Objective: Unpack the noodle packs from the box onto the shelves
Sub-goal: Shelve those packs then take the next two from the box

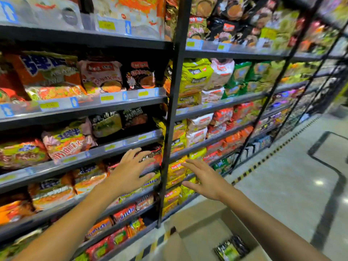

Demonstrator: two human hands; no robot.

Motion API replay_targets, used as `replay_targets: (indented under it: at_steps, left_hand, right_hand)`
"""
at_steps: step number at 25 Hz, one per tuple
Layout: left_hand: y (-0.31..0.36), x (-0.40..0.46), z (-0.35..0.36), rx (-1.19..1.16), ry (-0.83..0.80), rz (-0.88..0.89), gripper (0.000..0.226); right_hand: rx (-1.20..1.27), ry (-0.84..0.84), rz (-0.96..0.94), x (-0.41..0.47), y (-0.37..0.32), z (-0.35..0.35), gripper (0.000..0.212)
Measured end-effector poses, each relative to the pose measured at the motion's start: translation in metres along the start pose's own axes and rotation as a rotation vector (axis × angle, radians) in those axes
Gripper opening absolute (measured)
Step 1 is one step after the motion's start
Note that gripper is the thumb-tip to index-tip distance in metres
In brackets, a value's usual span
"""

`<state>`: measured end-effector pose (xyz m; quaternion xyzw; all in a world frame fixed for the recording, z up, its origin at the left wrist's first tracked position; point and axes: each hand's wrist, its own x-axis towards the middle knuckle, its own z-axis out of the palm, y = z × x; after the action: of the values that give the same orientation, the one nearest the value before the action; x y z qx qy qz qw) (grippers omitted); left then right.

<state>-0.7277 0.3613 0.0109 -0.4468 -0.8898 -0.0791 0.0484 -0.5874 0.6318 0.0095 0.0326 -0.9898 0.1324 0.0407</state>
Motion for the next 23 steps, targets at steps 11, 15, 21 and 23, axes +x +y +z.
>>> replay_targets:
  at_steps: [11, 15, 21, 23]
  left_hand:
    - [0.203, 0.002, 0.098, -0.081, -0.311, 0.080, 0.103]
    - [0.314, 0.016, 0.135, -0.118, -0.391, 0.148, 0.124]
    - [0.432, 0.030, 0.168, -0.157, -0.425, 0.234, 0.110]
    - [0.442, 0.037, 0.186, -0.166, -0.440, 0.215, 0.106]
  right_hand:
    - [0.021, -0.122, 0.330, -0.218, 0.117, 0.016, 0.079]
    - [0.037, -0.152, 0.451, -0.327, 0.183, 0.001, 0.091]
    - [0.041, -0.192, 0.577, -0.439, 0.267, -0.011, 0.086]
    - [0.074, -0.192, 0.566, -0.448, 0.284, -0.007, 0.103]
